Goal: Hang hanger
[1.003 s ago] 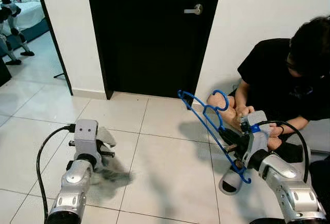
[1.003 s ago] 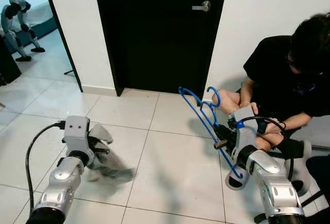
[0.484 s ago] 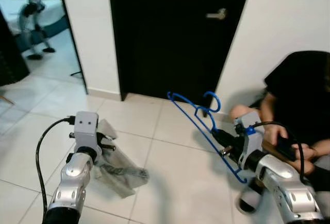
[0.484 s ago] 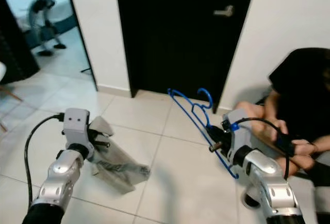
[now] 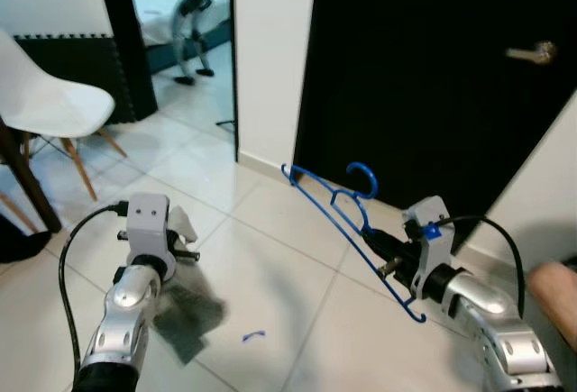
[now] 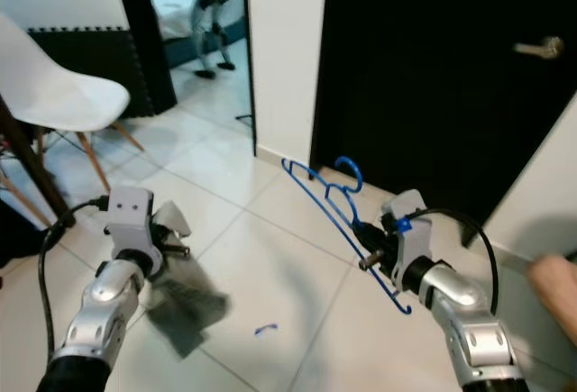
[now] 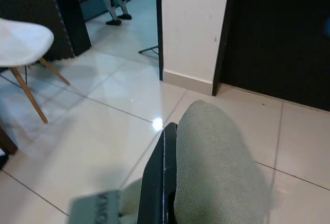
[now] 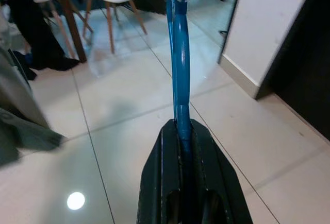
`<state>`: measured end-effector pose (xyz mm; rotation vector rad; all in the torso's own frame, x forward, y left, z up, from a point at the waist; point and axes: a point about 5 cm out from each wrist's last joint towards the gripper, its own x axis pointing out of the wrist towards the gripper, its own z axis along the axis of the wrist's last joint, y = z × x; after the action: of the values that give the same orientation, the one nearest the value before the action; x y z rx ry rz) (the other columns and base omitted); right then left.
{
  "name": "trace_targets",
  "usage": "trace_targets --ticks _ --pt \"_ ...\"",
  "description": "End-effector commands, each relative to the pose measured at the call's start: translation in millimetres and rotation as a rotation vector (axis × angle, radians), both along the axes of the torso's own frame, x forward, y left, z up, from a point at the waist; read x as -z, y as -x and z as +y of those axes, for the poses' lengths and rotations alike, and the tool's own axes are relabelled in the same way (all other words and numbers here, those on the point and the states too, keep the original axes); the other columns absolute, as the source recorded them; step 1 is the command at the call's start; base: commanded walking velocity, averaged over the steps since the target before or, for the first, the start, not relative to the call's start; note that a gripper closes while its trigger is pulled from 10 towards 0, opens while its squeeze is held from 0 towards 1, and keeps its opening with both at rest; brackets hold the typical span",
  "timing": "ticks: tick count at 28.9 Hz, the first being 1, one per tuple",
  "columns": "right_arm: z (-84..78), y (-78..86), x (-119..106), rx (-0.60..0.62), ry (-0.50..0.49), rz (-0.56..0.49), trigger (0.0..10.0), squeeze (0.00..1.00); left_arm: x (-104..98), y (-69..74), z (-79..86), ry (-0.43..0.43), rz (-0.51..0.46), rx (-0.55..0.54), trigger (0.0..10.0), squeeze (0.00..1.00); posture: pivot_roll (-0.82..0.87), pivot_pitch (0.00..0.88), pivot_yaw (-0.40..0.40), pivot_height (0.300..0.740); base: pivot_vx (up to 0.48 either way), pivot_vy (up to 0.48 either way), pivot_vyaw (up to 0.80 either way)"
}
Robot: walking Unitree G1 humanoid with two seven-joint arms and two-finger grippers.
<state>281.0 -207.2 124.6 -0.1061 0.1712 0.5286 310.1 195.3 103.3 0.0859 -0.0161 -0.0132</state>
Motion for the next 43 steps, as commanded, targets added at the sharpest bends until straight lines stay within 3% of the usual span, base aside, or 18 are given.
trace_targets --ticks 1,11,12,19,32,43 --pt "-2.4 1.9 1.7 0.004 0.008 -0.001 10.0 0.0 -2.5 -1.0 -1.9 -0.004 -0.001 0.008 10.0 0.0 -0.02 0.0 -0.044 0.74 0.341 0.0 0.8" --pt "-1.7 1.7 1.0 0.013 0.004 -0.011 10.0 0.0 -34.1 -12.0 4.8 -0.027 -0.096 -0.004 10.0 0.0 -0.01 0.0 -0.041 0.74 0.342 0.0 0.8" --pt "-2.3 0.6 0.1 0.027 0.006 -0.02 10.0 0.0 -45.1 -15.0 7.4 -0.031 -0.127 -0.01 10.0 0.0 -0.01 0.0 -0.04 0.74 0.341 0.0 0.0" --pt "-4.6 -2.4 -3.6 0.059 -0.018 -0.034 10.0 0.0 -63.6 -21.0 10.0 -0.036 -0.172 -0.008 10.0 0.0 -0.01 0.0 -0.039 0.74 0.341 0.0 0.0" --pt "-2.8 -2.7 -11.8 0.06 -0.028 -0.061 10.0 0.0 -71.9 -26.8 -4.6 -0.03 -0.181 0.036 10.0 0.0 -0.02 0.0 -0.035 0.74 0.355 0.0 0.0" --pt "1.4 -2.9 -14.3 0.049 -0.039 -0.073 10.0 0.0 -78.5 -28.9 -5.2 -0.029 -0.187 0.037 10.0 0.0 -0.02 0.0 -0.036 0.74 0.378 0.0 0.0"
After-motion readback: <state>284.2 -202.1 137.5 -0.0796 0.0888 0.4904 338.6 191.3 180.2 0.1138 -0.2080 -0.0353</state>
